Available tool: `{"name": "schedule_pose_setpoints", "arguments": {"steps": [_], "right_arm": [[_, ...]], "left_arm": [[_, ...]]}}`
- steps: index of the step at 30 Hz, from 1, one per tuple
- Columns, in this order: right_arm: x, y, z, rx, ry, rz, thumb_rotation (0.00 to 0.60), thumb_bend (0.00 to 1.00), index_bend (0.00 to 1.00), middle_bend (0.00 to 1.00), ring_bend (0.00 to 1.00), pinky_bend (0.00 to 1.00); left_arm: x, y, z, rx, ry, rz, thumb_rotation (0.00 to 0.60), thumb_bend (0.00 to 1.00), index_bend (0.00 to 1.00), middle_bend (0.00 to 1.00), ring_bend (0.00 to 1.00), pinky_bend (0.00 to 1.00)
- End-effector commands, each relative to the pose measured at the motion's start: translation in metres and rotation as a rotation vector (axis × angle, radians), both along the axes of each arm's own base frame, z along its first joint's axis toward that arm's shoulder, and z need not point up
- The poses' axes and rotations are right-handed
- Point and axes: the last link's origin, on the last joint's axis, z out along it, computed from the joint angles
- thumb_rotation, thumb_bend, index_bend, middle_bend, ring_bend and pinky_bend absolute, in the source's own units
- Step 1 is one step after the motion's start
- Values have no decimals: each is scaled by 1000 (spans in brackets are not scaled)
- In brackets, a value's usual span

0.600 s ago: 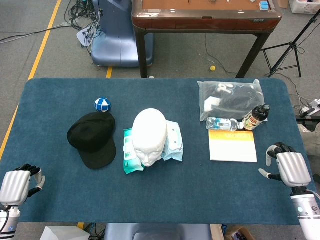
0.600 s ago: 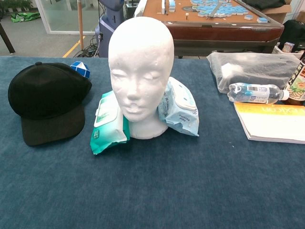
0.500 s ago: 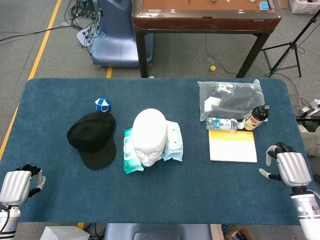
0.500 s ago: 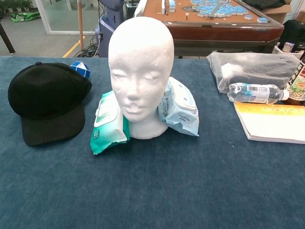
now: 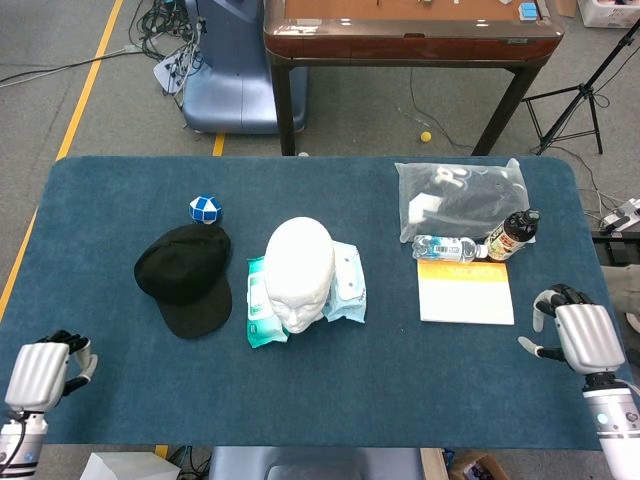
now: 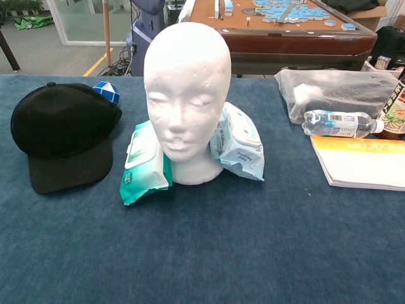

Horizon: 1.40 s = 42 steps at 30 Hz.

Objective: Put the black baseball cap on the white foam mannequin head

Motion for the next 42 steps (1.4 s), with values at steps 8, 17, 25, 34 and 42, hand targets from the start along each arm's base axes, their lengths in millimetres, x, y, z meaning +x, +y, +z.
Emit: {"name": "schedule_pose_setpoints", "arguments": {"steps": [8,17,25,34,42], "right_arm": [[2,2,4,-6,-8,9,600,0,668,438,244,322],[3,5,10,-24,-22,18,600,0,668,438,244,322],[4,7,12,-22,-30,23,600,0,668,438,244,322],[4,7,13,-21,-33,24,600,0,668,438,244,322],[4,6,12,-19,-32,22,600,0,668,438,244,322]], "left_arm": [[18,8,-22,-34,-26,-31,600,130,804,813,532,598],[32,24,-47,-84,25,-33,600,78,822,838,535,598],[42,33,-67,-122,41,-30,600,79,848,870,553,598],[50,48,-83,-143,14,-11,600,78,850,873,555,598],[54,57,-94,-152,23,8,600,78,854,878,555,598]]}}
